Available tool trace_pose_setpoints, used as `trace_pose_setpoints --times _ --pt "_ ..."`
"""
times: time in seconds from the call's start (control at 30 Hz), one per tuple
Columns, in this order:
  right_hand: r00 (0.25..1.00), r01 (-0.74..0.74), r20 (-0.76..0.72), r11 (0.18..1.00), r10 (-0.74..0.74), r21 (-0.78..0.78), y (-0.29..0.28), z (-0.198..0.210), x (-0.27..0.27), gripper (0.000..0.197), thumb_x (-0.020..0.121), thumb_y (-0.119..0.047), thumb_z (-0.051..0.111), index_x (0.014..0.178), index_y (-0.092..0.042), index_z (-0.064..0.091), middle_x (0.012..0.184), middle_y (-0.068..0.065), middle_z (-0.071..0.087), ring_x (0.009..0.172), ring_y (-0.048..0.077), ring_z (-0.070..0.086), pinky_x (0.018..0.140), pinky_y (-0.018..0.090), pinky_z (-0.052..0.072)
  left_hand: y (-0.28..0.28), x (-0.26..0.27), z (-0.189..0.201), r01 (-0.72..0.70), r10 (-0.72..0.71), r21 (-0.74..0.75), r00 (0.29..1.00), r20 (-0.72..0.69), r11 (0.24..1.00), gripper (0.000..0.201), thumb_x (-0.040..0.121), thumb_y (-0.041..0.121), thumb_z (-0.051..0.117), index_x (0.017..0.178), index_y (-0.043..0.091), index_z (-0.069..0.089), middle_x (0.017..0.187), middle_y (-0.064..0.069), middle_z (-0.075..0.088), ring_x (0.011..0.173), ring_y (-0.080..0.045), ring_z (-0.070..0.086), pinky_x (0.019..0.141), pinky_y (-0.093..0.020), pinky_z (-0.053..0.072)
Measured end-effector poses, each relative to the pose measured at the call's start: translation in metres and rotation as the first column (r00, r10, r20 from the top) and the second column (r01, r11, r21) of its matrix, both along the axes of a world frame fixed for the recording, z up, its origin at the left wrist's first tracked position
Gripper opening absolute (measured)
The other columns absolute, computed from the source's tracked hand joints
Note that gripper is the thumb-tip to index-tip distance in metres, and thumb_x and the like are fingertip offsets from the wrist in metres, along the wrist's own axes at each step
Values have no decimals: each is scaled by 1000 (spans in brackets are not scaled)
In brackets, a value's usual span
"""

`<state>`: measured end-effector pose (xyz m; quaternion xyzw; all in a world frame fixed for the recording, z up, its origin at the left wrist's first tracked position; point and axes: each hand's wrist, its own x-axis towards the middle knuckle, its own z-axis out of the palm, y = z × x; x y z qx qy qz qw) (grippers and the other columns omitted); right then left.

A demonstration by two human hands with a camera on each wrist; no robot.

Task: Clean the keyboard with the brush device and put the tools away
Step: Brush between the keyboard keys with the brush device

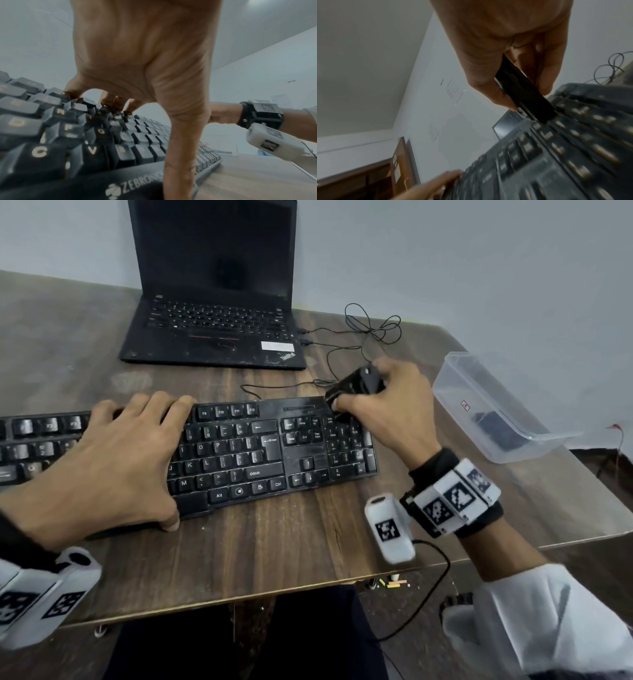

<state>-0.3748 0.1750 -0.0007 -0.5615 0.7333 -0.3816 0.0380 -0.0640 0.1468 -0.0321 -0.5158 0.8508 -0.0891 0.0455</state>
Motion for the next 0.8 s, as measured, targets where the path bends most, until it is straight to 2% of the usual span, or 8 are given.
trace_pose_setpoints --times 0.1,0.27,0.37,0.43,0.6,0.67,0.73,0.8 --pt "999 35 -19 999 -35 -39 16 -10 7 28 71 -36 88 73 -25 62 64 -14 68 59 -2 62 56 15 48 0 0 -2 -2 2 -1 1000 -9 1000 162 4 76 64 149 9 34 127 -5 50 113 -31 51 94 -58 43" --pt "998 62 -9 986 -64 -155 -9 4 22 34 72 -37 84 66 -27 52 58 -16 60 52 -6 54 54 12 46 2 0 0 -4 4 -2 1000 -9 1000 161 5 75 68 148 9 34 126 -6 51 115 -32 50 94 -58 43" --pt "999 49 -20 997 -51 -60 5 -7 21 31 73 -36 84 68 -26 55 59 -16 62 53 -8 58 53 8 44 2 1 0 -12 12 10 1000 -11 1000 162 5 78 66 149 10 33 127 -4 50 116 -30 49 93 -57 43" --pt "997 56 -46 998 -57 -22 20 -15 20 30 71 -37 84 68 -28 56 60 -17 63 57 -5 59 59 17 48 1 2 -1 -12 13 9 1000 -15 1000 163 5 79 64 150 10 32 126 -4 49 114 -29 50 91 -56 44" --pt "995 102 -1 991 -102 -86 -4 1 14 27 71 -38 85 73 -28 61 64 -17 65 58 -7 58 55 14 43 3 1 0 4 -4 -10 1000 -4 1000 164 7 78 69 150 8 31 127 -6 50 115 -31 50 92 -58 44" --pt "995 88 42 994 -86 -58 -6 -2 10 26 69 -41 85 76 -23 67 68 -13 69 61 -3 61 57 18 46 4 3 -1 -2 2 -8 1000 -9 1000 163 7 78 68 149 8 31 127 -6 50 114 -31 50 92 -58 43" --pt "990 57 129 998 -59 15 3 -9 5 31 66 -43 86 84 -20 74 74 -7 76 68 6 71 62 25 56 4 3 -2 -3 3 -13 1000 -24 1000 161 8 77 66 149 8 32 126 -6 50 114 -31 50 92 -59 43" --pt "922 44 383 999 -49 23 9 -12 -6 31 67 -31 91 90 -13 79 83 4 81 74 17 79 65 32 64 4 2 -2 3 -4 -19 1000 -24 1000 161 8 76 68 149 8 32 126 -6 49 115 -31 50 93 -59 42"
